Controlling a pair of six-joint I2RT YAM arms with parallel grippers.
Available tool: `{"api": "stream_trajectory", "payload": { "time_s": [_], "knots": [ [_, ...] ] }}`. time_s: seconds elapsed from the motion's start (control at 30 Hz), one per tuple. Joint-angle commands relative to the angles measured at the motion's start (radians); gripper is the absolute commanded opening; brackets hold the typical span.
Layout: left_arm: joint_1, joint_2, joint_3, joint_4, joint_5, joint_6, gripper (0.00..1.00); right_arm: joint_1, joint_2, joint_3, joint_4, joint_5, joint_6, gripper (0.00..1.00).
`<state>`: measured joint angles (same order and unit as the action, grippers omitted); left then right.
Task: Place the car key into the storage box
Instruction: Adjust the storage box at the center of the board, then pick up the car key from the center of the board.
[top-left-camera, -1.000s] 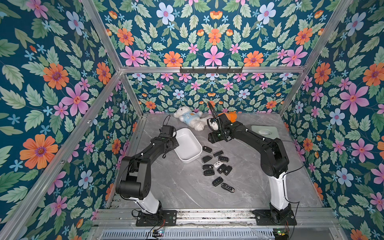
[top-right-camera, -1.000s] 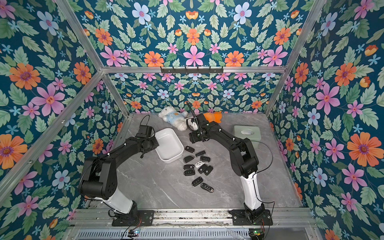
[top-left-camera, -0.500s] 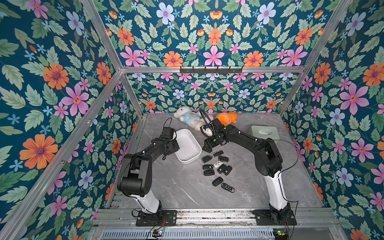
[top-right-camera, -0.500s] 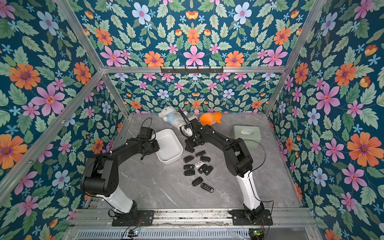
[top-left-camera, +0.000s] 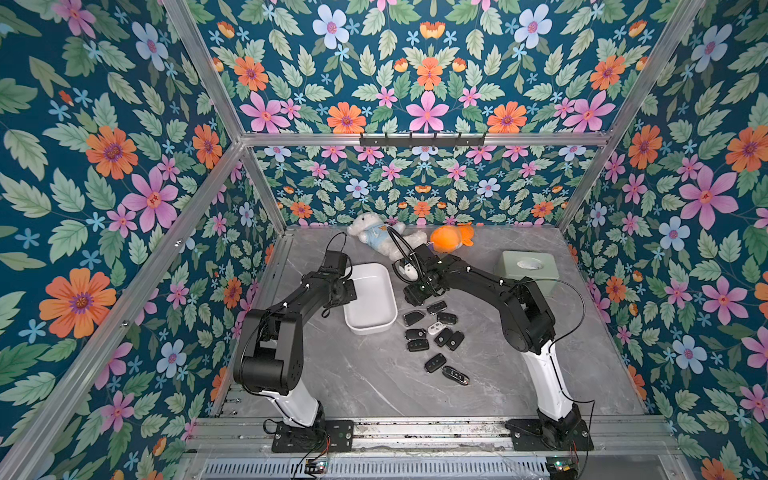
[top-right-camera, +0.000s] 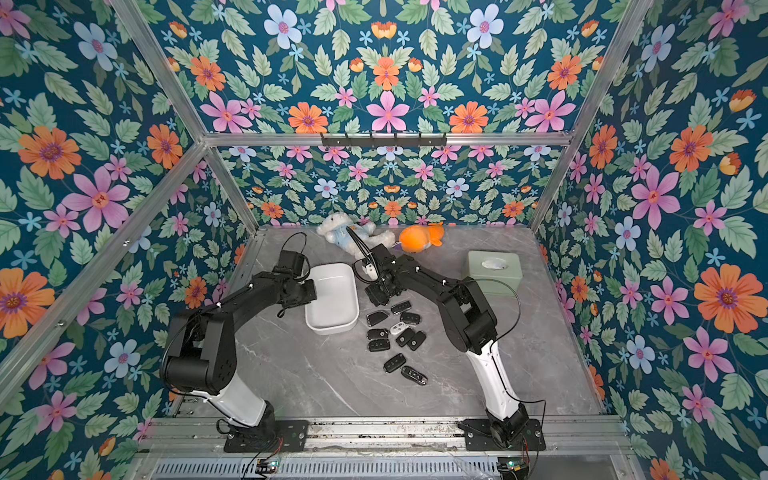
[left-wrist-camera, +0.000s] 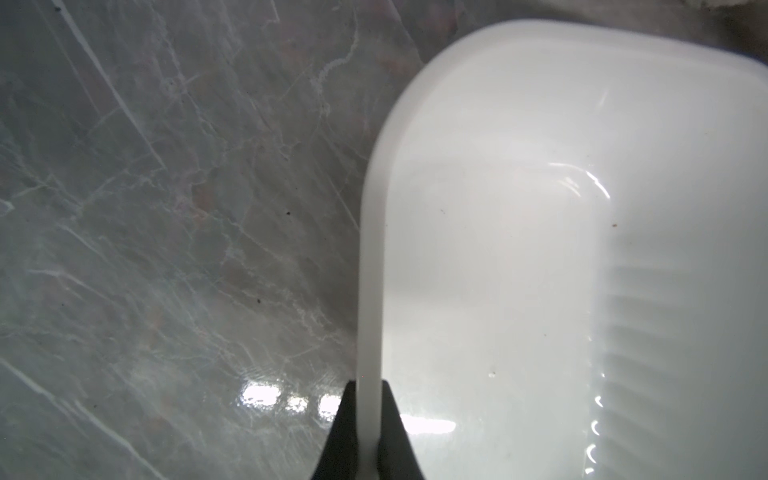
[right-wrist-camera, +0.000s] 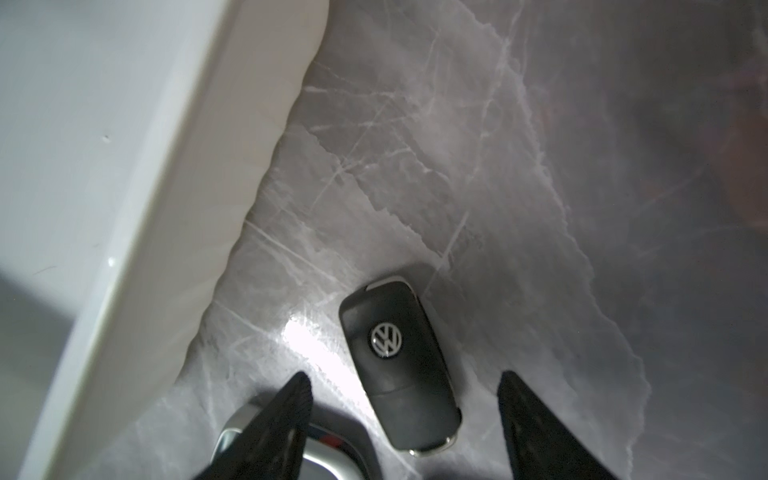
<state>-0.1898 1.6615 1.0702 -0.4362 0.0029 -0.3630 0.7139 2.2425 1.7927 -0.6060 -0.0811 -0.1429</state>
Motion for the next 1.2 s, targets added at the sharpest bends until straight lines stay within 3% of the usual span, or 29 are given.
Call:
{"api": "stream_trajectory", "payload": {
  "time_s": [0.0,0.3,0.5,0.87,1.0,1.17],
  "knots": [
    [0.001,-0.006,-0.007,-0.030,0.012,0.048,0.09,0.006,0.009,-0.001,0.012,0.055,-0.008,0.73],
    [0.001,-0.026,-0.090,0.023,0.092,0.085,0.13,0.021,0.015,-0.042,0.042,0.087,-0.009,0.69],
    [0.000,-0.028,-0.076,0.026,0.129,0.082,0.20,0.025,0.025,-0.053,0.059,0.085,0.004,0.53],
    [0.000,-0.150,-0.014,-0.018,0.037,0.008,0.70,0.024,0.013,-0.079,0.099,0.095,0.050,0.32],
    [0.000,-0.215,-0.004,0.014,-0.011,-0.078,0.99,0.022,-0.005,-0.076,0.102,0.102,0.081,0.28],
    [0.006,-0.247,-0.004,0.068,-0.016,-0.192,1.00,0.008,-0.039,-0.043,0.078,0.089,0.143,0.27]
  ]
}}
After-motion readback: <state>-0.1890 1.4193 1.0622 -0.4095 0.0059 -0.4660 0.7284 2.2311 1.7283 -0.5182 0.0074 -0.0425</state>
